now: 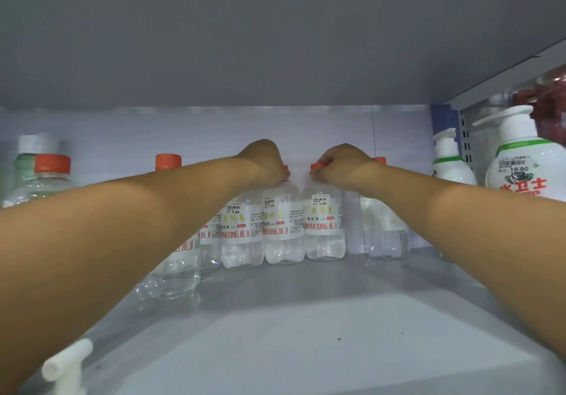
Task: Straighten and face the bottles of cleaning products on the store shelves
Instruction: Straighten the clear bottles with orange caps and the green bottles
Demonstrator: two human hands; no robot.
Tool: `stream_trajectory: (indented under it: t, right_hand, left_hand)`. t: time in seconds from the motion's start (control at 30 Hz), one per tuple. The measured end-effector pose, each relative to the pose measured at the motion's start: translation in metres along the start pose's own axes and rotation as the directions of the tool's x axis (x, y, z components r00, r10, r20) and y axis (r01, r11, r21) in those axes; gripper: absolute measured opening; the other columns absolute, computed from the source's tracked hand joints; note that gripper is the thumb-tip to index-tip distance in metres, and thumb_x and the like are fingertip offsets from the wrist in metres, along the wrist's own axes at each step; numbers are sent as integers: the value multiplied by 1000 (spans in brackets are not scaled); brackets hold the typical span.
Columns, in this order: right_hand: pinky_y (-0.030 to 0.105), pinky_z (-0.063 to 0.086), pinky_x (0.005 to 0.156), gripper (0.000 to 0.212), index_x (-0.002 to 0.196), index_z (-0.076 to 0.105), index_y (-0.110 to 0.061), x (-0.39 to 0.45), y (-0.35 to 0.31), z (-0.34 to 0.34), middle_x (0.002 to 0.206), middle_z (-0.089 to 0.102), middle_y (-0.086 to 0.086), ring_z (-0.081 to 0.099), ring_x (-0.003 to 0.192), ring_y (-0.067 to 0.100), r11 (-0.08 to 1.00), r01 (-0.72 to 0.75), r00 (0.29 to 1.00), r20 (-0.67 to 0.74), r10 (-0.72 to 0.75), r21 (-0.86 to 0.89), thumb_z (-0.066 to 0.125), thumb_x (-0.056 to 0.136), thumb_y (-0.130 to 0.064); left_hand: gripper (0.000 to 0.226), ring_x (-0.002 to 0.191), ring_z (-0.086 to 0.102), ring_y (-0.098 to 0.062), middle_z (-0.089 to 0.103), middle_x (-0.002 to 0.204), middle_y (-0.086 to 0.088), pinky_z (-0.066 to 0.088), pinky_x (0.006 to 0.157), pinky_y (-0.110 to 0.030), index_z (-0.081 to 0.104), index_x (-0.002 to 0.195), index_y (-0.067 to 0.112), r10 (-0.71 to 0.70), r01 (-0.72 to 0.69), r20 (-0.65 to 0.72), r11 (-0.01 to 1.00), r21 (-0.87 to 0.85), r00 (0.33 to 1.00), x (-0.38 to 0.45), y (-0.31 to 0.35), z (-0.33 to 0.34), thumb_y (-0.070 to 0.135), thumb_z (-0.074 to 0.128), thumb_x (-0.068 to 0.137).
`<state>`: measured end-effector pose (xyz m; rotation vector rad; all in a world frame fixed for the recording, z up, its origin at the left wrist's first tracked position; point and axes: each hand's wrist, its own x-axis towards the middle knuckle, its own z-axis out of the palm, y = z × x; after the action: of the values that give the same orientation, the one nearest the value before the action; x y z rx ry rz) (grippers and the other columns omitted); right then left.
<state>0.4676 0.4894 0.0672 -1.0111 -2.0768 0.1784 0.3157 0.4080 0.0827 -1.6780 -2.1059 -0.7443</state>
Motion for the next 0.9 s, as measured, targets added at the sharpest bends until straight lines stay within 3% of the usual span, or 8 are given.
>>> stream_trajectory:
  t: [0.17, 0.3, 0.47, 0.6, 0.7, 0.77, 0.83, 0.9]
  right_hand:
    - [32, 51, 93, 33, 124, 69, -12, 1, 2, 2, 123, 68, 6, 62, 112, 26, 1000, 6, 1000, 24, -7, 22, 65, 98, -33]
    - [35, 52, 97, 33, 125, 68, -12, 2, 4, 2, 124, 67, 6, 62, 113, 26, 1000, 11, 1000, 25, -11, 28, 64, 99, -32]
    - [32, 50, 94, 33, 126, 68, -13, 4, 4, 2, 128, 67, 6, 62, 114, 26, 999, 28, 998, 52, -27, -31, 62, 100, -32]
    - [30, 45, 99, 37, 129, 66, -18, 2, 3, -30, 137, 61, 3, 58, 122, 25, 980, 71, 980, -170, -104, -188, 56, 101, -40]
    - [29, 48, 72, 22, 89, 62, -8, 0, 11, -61, 107, 66, 12, 61, 84, 27, 938, -87, 977, -213, 15, -335, 51, 100, -23]
    - [29, 44, 64, 19, 90, 58, -5, -5, 17, -70, 86, 58, 10, 52, 67, 21, 880, -214, 977, -108, 185, -425, 51, 101, -19]
    - [33, 53, 73, 25, 108, 62, -3, -9, 22, -71, 87, 59, 10, 57, 69, 22, 870, -276, 952, 11, 307, -408, 50, 105, -25]
    - [41, 61, 84, 30, 102, 62, -1, -11, 27, -70, 96, 65, 15, 68, 77, 32, 913, -325, 931, 84, 354, -246, 56, 104, -30]
  left_hand:
    - [38, 101, 69, -28, 73, 107, -14, 55, 93, -39, 73, 109, 0, -13, 13, -15, 1000, 13, 1000, 2, 0, 2, 36, 62, 100]
    - [27, 87, 60, -25, 64, 96, -12, 50, 82, -33, 70, 102, 2, -14, 14, 48, 1000, 1, 999, 4, 0, 0, 24, 55, 103]
    - [34, 112, 68, -32, 72, 119, -17, 54, 103, -43, 71, 118, 0, -11, 11, 31, 1000, 18, 999, -1, 2, -2, 29, 59, 103]
    - [36, 111, 67, -30, 72, 118, -15, 54, 101, -40, 72, 116, 1, 3, -4, 17, 998, 62, 1000, -1, 1, -1, 31, 57, 104]
    - [35, 108, 66, -27, 71, 115, -12, 53, 101, -39, 71, 111, 0, 24, -25, 12, 997, 75, 1000, 0, 1, -2, 30, 55, 104]
    - [26, 102, 59, -21, 62, 108, -7, 49, 102, -38, 64, 101, 5, 48, -50, 13, 994, 102, 999, 1, 2, -4, 28, 53, 105]
    - [14, 99, 51, -19, 53, 107, -3, 49, 102, -36, 56, 101, 14, 61, -62, 9, 991, 117, 998, 2, 2, -7, 26, 50, 105]
    - [17, 99, 54, -20, 57, 108, -4, 50, 97, -34, 60, 102, 12, 63, -65, 21, 990, 123, 998, 2, 1, -7, 25, 50, 106]
